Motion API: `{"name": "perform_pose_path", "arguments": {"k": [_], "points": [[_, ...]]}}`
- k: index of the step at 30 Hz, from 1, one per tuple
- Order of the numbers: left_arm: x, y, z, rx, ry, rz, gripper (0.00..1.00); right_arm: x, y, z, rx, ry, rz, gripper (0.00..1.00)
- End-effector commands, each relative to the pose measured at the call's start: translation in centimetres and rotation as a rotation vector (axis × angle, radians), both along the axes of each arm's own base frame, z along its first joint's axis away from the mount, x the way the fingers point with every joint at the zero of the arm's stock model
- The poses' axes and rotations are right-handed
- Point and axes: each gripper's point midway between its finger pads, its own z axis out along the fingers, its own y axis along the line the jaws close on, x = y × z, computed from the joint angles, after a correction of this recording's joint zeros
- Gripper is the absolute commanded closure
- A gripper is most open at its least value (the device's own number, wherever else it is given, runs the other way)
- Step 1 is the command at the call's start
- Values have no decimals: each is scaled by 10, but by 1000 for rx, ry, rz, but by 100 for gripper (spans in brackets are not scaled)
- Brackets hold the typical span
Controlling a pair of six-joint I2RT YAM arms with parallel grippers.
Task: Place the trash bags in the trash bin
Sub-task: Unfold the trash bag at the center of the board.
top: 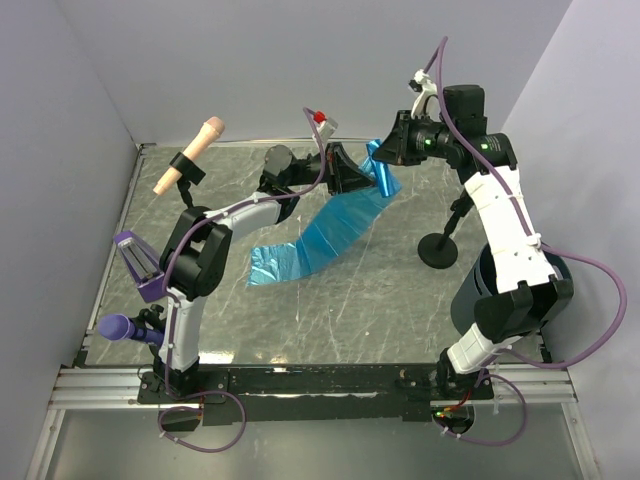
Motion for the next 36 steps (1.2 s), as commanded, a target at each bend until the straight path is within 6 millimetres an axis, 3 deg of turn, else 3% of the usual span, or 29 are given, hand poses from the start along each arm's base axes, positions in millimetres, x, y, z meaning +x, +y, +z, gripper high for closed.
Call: {"name": "perform_pose_path", "arguments": {"k": [1,5,15,20,24,32,36], "points": [[-30,5,18,-15,-146,-121,99,6,-12,22,29,-50,-27,100],[-42,11,15,0,-165,-174,100,16,-18,18,23,-58,-13,100],[-51,14,29,-8,-214,-213,99,22,-24,7,29,-33,-17,100],[-33,9,28,-21,-143,-134,99,17,-22,12,51,-36,0,100],[-14,-1,24,-38,-56,-48,80,10,-20,15,69,-33,7,100],[0,-11,28,-60,-20,11,62,5,-19,13,75,-20,13,100],[10,-14,29,-67,-3,56,60,0,-13,15,94,-14,41,100]]}}
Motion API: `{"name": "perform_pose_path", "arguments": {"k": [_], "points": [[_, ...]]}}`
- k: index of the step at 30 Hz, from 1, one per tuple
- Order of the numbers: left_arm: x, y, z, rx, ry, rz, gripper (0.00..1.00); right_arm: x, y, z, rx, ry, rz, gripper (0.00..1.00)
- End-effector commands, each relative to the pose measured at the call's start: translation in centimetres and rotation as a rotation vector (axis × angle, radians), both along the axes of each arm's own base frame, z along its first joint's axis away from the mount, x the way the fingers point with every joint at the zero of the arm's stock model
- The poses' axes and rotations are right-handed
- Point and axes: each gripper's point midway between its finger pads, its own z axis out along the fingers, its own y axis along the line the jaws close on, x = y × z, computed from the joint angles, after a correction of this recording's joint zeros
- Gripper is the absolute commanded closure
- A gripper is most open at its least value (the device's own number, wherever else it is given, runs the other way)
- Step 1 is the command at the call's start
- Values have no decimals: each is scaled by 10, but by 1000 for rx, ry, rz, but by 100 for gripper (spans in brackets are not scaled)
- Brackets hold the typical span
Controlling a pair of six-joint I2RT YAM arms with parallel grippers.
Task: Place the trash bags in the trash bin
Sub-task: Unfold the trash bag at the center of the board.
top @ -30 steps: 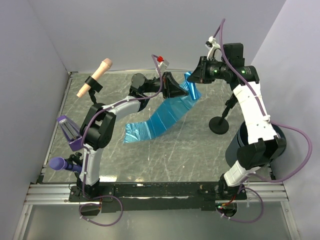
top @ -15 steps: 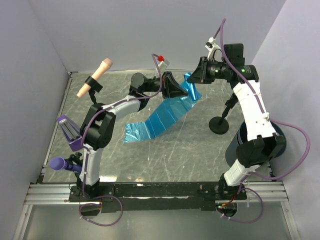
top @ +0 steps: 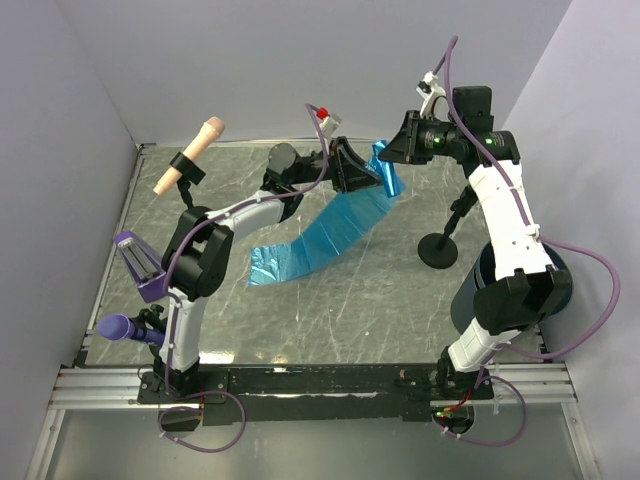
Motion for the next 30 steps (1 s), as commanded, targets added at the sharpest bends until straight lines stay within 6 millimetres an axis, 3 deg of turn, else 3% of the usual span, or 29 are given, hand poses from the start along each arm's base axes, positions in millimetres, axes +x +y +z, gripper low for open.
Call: {"name": "perform_pose_path", "arguments": {"k": [1,5,8,15,26,30], "points": [[13,-7,16,-47,-24,68,60,-13,5,30,42,-79,28,100],[17,-7,12,-45,-25,83,60,-18,9,35,54,-85,46,100],[23,-6,5,-38,-13,118,53,-28,14,46,78,-96,92,100],[24,18,-5,-14,-26,109,49,-53,17,57,83,-135,165,100],[19,22,13,-38,-131,114,41,-70,20,60,88,-149,224,100],[2,12,26,-56,-209,54,37,-69,19,61,87,-150,221,100]]}}
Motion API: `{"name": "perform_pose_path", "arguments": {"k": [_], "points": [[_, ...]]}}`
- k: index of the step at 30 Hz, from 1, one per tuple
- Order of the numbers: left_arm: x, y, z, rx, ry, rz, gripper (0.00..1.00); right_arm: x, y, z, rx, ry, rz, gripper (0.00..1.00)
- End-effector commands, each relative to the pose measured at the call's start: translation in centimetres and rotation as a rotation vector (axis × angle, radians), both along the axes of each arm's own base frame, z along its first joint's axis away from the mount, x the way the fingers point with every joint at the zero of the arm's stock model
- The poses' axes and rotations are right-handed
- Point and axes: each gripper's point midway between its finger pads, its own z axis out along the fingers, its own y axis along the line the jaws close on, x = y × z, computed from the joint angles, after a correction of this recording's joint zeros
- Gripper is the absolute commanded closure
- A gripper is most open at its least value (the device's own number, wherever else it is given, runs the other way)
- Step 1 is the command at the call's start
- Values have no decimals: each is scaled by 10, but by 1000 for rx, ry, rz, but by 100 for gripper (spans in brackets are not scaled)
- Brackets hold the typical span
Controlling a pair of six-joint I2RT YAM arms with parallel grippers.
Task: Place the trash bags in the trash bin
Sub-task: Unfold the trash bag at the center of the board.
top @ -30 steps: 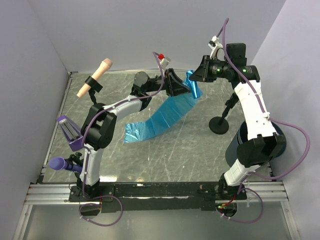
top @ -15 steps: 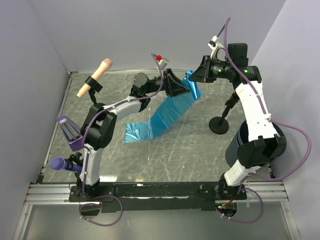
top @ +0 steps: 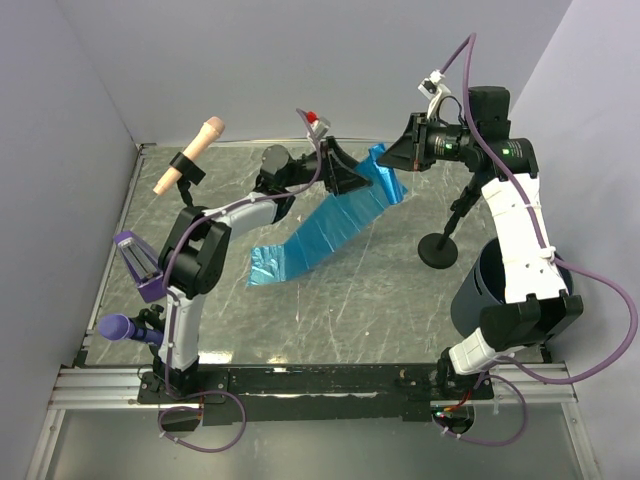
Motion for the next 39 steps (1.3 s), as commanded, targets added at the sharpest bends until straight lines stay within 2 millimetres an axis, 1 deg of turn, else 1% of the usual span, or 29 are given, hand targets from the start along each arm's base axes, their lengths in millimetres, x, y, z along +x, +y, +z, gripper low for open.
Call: {"name": "perform_pose_path", "arguments": {"k": [1,5,9,11,14,15,19,25,28,32,36,39], "points": [[-33,-8,56,-75,-208,-76,36,-13,3,18,14,-60,33,100],[-44,-17,67,-93,-239,-102,37,-13,3,18,17,-56,33,100],[-47,-21,69,-100,-241,-106,41,-12,4,17,20,-51,31,100],[-47,-20,69,-100,-237,-108,47,-12,3,17,20,-50,29,100],[-49,-20,69,-99,-227,-114,60,-11,4,16,21,-46,28,100],[-49,-20,69,-100,-222,-113,63,-12,4,17,23,-48,29,100],[-44,-17,72,-111,-191,-85,61,-12,3,16,22,-46,26,100],[-39,-12,77,-118,-168,-69,62,-12,3,14,21,-42,23,100],[-40,-11,76,-118,-168,-71,64,-11,2,15,20,-46,17,100],[-35,-4,70,-112,-144,-54,65,-9,3,15,18,-47,16,100],[-32,1,70,-110,-141,-49,69,-7,2,15,17,-45,13,100],[-30,2,71,-114,-137,-43,69,-5,3,14,20,-38,11,100]]}}
